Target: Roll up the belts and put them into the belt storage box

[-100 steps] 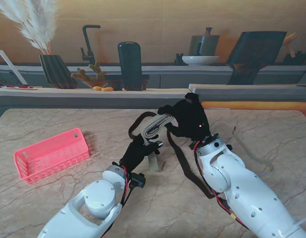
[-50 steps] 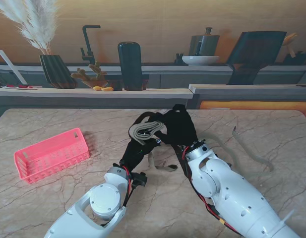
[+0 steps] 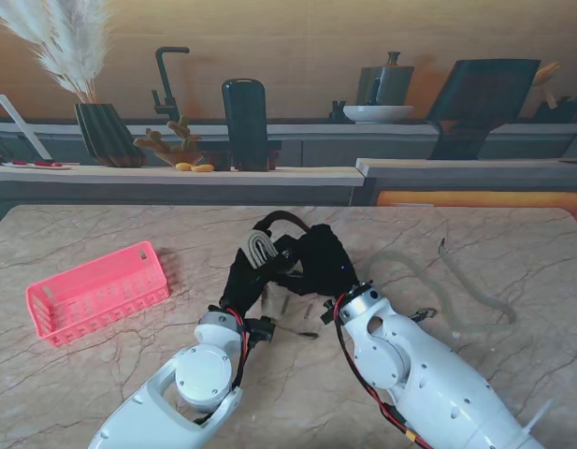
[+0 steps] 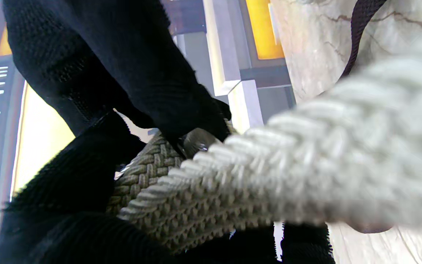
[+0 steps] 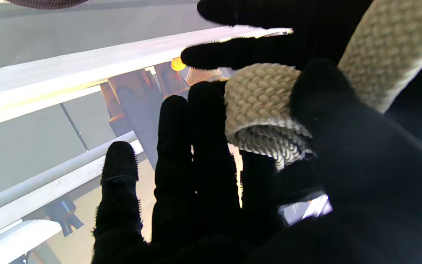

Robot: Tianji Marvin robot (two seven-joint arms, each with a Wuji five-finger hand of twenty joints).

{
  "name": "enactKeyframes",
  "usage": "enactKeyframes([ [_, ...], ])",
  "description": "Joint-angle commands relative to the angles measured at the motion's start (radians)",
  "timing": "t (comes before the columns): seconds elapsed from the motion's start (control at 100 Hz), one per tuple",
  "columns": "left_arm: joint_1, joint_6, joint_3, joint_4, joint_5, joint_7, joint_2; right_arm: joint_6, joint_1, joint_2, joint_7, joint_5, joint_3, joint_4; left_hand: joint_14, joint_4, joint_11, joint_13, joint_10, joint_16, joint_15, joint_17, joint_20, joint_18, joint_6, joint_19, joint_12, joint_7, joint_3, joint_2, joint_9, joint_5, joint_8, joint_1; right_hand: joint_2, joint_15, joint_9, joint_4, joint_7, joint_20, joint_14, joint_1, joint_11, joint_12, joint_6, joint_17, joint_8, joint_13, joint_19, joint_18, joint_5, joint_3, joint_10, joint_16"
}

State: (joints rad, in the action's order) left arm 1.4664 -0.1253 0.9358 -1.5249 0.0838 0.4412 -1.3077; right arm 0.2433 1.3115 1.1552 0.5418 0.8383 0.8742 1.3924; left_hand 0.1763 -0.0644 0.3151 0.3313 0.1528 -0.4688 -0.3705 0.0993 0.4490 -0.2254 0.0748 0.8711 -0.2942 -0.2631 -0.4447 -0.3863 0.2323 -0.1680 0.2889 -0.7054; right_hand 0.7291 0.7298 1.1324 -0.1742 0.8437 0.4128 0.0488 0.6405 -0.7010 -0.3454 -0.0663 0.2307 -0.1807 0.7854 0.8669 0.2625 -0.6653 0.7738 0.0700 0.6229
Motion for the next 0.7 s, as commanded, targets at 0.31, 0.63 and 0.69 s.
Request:
enactKeyframes([
  [0.31,0.007,0.027,0.002,-0.033,0.055,0.005,-0.027,0.052,0.049,0.003,-0.107,-0.022,0.02,0.044,-0.026,0.017,0.211,0.392,-0.034,-0.036,-0.26,0.286,0.054,0.042,0.023,0.197,-0.115,-0.353,-0.19,0.088,0.391,-0.01,0.083,-0.235,-0.077,-0.097,-0.289,0.119,-0.189,0.037,-0.017,-0.18,0.091,-0.032,-0.147,-0.038,-0.328,-0.084,-0.077,0.026,0.093,0.069,-0.012,0.007],
  [0.63,0.023,0.059,0.025,-0.064,0.122,-0.026,-0.02,0.018,0.153,-0.042,-0.197,0.083,0.147,0.171,-0.081,-0.04,0.067,0.555,-0.042,-0.28,-0.556,0.412,0.133,-0.007,0.016,0.397,-0.494,-0.415,-0.062,0.024,0.643,-0.154,0.124,-0.48,-0.104,-0.192,-0.485,0.12,-0.35,0.064,0.02,-0.243,0.195,-0.024,-0.008,-0.053,-0.295,-0.144,-0.148,0.033,0.285,-0.026,0.044,-0.012],
  [0.69,0.024,0.067,0.029,-0.064,0.125,-0.046,-0.014,0.001,0.169,-0.046,-0.189,0.108,0.169,0.188,-0.096,-0.036,0.083,0.58,-0.036,-0.316,-0.611,0.427,0.165,-0.01,0.013,0.436,-0.519,-0.426,-0.062,0.019,0.655,-0.182,0.13,-0.469,-0.111,-0.194,-0.514,0.123,-0.351,0.072,0.023,-0.227,0.192,-0.028,0.016,-0.048,-0.309,-0.153,-0.152,0.029,0.291,-0.035,0.051,-0.011],
])
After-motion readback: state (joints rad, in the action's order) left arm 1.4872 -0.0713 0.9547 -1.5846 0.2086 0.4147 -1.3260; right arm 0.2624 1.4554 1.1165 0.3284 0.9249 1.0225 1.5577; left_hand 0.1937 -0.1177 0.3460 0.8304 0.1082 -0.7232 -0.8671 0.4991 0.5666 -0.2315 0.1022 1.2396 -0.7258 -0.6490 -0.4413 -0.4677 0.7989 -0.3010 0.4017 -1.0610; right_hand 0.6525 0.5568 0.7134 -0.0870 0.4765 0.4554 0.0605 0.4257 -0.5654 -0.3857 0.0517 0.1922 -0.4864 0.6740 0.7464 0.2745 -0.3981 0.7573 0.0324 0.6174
